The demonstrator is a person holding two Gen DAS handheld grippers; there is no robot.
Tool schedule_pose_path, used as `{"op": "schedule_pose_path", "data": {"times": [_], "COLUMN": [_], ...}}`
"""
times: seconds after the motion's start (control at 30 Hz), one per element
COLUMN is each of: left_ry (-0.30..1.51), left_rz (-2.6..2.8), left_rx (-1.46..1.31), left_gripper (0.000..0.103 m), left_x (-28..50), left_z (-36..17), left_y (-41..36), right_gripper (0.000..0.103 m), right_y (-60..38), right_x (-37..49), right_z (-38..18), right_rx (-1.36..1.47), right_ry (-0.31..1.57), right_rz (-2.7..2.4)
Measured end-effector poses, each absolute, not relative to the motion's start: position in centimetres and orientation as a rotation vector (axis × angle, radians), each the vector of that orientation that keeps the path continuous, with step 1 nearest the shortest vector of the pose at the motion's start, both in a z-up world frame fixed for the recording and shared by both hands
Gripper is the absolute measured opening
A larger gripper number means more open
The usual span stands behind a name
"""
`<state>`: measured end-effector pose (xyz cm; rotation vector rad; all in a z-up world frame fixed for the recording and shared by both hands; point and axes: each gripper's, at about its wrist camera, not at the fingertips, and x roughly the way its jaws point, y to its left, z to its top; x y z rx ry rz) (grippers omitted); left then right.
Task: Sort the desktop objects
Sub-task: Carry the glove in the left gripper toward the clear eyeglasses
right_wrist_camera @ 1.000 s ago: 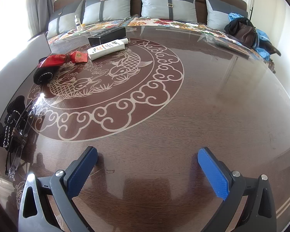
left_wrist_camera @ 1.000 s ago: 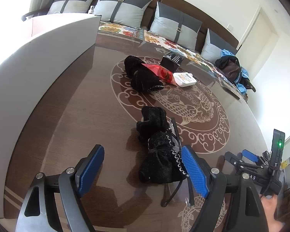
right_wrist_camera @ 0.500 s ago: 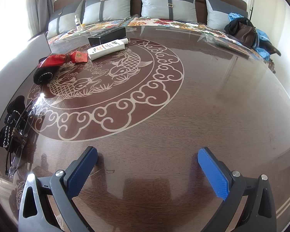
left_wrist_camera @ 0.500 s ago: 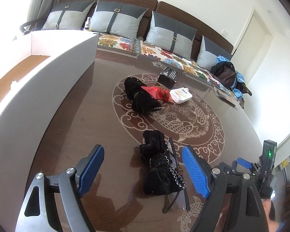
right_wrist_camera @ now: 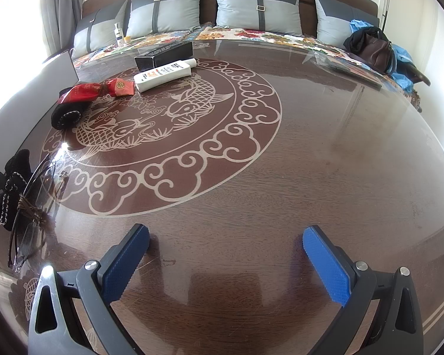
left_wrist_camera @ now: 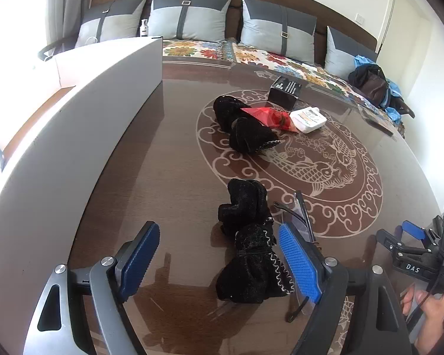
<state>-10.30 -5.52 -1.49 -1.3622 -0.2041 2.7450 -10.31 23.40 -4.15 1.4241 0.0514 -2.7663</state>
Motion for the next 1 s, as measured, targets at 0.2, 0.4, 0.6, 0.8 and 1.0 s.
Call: {"op": "schedule_pose_path", "data": {"times": [0.2,0.4,0.6,0.8,1.0], "left_ry": [-0.078,0.019,0.056,0.033,0.027], "left_rz": [2.658,2.677,2.700,2.730,2.738], "left_rx": [-1.420,-1.461,-1.488,-1.489,-1.467], "left_gripper": [0.082,0.082,0.083,0.099,0.103], "left_x": [-11.6,-11.9,-11.8,-11.9,-11.9], "left_z": [-3.0,-4.1,-4.9,-5.3,-5.5], "left_y": [-2.8,-2.0,-2.9,-3.3,-3.6], "right_gripper": [0.103,0.103,0.103,0.103,0.103], "right_y": [23.4,23.4,23.4,23.4,23.4], "right_x": [-10.3,-10.3,-10.3,-10.3,-10.3], "right_z": [-4.2,-4.2,-4.2,-4.2,-4.3], "right_rx": [1.424,1.424,1.424,1.424,1.424], "right_ry": [0.051,0.051,0.051,0.051,0.051], "right_rz": [-2.766,-2.766,-2.766,-2.766,-2.766]}}
